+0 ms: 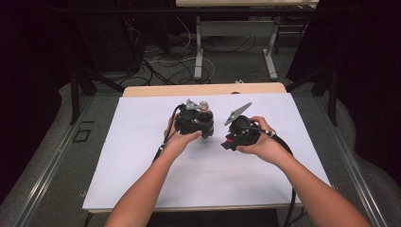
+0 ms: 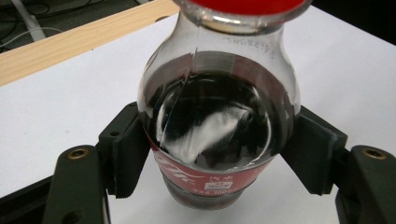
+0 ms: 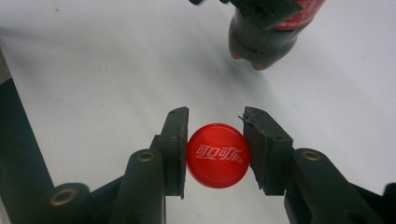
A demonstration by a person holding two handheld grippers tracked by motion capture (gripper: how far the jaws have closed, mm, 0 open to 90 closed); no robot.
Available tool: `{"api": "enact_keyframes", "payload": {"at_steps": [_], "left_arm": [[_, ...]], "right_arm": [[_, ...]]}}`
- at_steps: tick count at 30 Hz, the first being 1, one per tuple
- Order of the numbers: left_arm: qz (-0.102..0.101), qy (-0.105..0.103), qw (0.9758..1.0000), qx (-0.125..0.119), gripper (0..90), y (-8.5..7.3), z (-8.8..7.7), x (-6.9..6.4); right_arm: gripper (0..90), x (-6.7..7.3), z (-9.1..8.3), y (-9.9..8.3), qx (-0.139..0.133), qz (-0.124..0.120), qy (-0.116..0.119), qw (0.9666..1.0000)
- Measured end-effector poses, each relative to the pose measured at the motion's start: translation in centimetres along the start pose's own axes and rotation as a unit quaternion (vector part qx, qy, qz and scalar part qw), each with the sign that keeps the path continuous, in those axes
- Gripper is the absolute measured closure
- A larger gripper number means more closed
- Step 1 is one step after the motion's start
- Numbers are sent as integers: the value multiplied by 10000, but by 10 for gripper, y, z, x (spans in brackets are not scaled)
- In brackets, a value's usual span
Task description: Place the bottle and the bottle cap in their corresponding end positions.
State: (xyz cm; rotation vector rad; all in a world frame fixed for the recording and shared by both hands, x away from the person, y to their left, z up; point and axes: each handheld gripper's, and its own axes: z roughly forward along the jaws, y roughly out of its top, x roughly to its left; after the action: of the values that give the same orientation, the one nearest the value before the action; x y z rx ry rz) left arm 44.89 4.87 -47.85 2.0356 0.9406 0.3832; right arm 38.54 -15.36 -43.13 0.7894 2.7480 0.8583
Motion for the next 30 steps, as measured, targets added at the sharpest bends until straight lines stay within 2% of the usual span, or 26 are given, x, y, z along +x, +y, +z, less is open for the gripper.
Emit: {"api": "enact_keyframes", "payload": {"at_steps": [3,4,7,13,14,15,19,25,29,30], "left_arm": [[-81,79,9999,-15,301,0,10,2],[-134,93,9999,-54,301,-1,14,2],[-126,139,9998,24,301,-2,23,2],[-20,182,9998,73,300,-6,36,0],[58,187,9997,164,300,-7,37,-1],[126,204,9996,125,299,-8,37,-2],[55,188,9998,61,295,-10,37,-1],[55,190,9998,85,287,-10,37,-1],[15,151,9998,108,262,-10,36,1],[-26,167,9998,108,248,-10,35,1]], "right_arm": [[613,-2,2,0,-48,-34,16,10000],[613,-1,3,-1,-36,37,29,10000],[613,-3,7,-1,-79,-5,-3,10000],[613,-2,9,0,-2,81,50,10000],[613,-3,10,1,-39,2,69,10000],[613,-3,10,1,-50,6,65,10000],[613,-3,10,1,-46,53,49,10000],[613,-2,10,1,-71,100,9,9999],[613,-4,11,1,-74,10,60,10000],[613,-3,11,2,-46,91,72,9999]]}}
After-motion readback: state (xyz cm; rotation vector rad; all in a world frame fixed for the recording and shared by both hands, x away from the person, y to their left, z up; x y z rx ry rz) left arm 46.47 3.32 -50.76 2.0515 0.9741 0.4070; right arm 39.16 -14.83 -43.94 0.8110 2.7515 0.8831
